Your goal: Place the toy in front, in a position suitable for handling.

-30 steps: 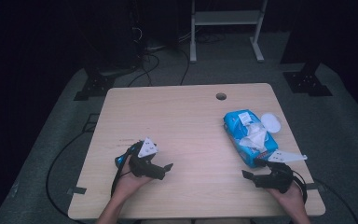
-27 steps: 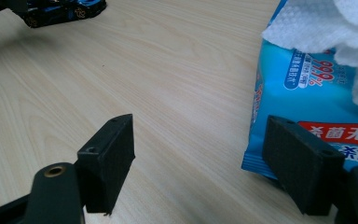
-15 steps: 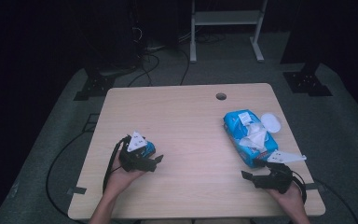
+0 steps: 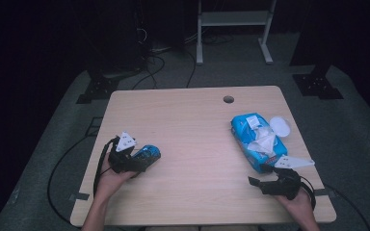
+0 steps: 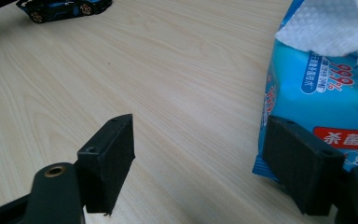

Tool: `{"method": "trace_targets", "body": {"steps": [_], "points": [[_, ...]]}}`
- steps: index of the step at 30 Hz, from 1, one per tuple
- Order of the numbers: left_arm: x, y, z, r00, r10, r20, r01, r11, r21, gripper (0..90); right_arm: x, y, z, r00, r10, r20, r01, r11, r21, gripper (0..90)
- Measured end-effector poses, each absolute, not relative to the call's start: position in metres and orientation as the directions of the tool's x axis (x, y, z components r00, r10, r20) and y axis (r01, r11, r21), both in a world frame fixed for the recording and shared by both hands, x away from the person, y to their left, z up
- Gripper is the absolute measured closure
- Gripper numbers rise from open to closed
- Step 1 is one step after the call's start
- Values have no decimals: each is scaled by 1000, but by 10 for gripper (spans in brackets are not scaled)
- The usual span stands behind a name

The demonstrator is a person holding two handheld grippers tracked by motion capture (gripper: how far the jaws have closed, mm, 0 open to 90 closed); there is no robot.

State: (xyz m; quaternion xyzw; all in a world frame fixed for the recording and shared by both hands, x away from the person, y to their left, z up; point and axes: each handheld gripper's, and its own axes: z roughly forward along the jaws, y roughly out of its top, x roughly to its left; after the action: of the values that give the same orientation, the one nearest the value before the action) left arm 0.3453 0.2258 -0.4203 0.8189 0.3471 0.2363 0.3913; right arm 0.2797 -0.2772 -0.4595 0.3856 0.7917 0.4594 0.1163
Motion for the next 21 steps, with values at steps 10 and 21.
{"method": "trace_targets", "body": {"steps": [10,21], "points": [[353,240,-432,636,766,89,432,-449,782,32,279,-276,-459,-684,711,165,497,288,819,242],[361,238,-447,658,748,87,488,-511,707,44,278,-277,-458,-687,707,165,492,286,822,242]]}}
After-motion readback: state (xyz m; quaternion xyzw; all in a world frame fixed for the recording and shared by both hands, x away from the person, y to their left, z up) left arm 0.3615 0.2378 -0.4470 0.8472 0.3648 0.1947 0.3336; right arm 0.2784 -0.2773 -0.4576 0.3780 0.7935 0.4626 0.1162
